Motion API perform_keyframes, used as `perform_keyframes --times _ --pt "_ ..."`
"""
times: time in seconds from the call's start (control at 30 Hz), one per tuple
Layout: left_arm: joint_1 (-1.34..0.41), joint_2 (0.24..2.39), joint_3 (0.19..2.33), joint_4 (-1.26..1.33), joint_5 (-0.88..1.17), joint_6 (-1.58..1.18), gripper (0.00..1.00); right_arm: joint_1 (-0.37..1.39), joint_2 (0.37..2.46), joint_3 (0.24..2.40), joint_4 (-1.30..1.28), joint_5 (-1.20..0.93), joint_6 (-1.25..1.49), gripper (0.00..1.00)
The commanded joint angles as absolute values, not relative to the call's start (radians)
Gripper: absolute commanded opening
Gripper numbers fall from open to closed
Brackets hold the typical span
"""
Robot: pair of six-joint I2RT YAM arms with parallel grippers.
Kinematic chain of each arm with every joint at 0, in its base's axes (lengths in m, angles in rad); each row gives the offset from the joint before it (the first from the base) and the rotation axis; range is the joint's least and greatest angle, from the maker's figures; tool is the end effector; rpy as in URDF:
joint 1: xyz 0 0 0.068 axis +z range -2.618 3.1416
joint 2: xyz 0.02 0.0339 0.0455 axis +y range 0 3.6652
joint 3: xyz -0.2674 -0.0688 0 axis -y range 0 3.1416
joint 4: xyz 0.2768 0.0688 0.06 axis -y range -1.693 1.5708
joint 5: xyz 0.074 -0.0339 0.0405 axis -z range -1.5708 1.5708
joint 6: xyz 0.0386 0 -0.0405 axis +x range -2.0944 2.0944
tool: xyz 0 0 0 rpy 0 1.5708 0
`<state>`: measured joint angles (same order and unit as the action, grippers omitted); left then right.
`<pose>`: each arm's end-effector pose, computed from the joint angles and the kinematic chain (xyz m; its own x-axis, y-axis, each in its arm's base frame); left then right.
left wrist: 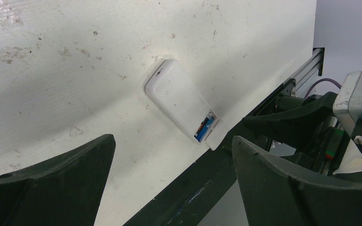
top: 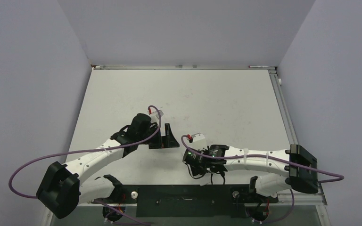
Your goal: Load the batteries into the remote control
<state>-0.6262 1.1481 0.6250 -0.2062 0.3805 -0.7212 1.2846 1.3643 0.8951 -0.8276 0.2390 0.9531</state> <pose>0.2039 -0.1651 0.1979 -0.9129 -0.0963 -0.3966 0.2207 0.7010 -0.6782 0.0848 0.2558 0.1962 -0.9025 -0.2612 -0.3425 -0.3078 0.9473 0.0886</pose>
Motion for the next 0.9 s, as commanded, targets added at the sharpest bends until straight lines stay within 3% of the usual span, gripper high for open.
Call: perform_keyframes --times 0.0,0.23,0.47,0.87 --pt "-0.62 1.136 0.624 -0.167 0.403 -0.719 0.92 1.297 1.301 0.846 -0.84 0.219 0.965 0.49" --pt "-0.62 1.15 0.619 -0.163 0.405 -0.719 0.93 1.318 1.257 0.755 -0.792 0.144 0.977 0.62" --pt "-0.62 1.157 0.618 -0.16 0.408 -0.719 0.93 1.375 1.3 0.723 -0.726 0.129 1.004 0.68" --pt "-0.62 1.15 0.612 -0.156 0.41 -0.718 0.94 1.393 1.351 0.699 -0.699 0.176 1.048 0.71"
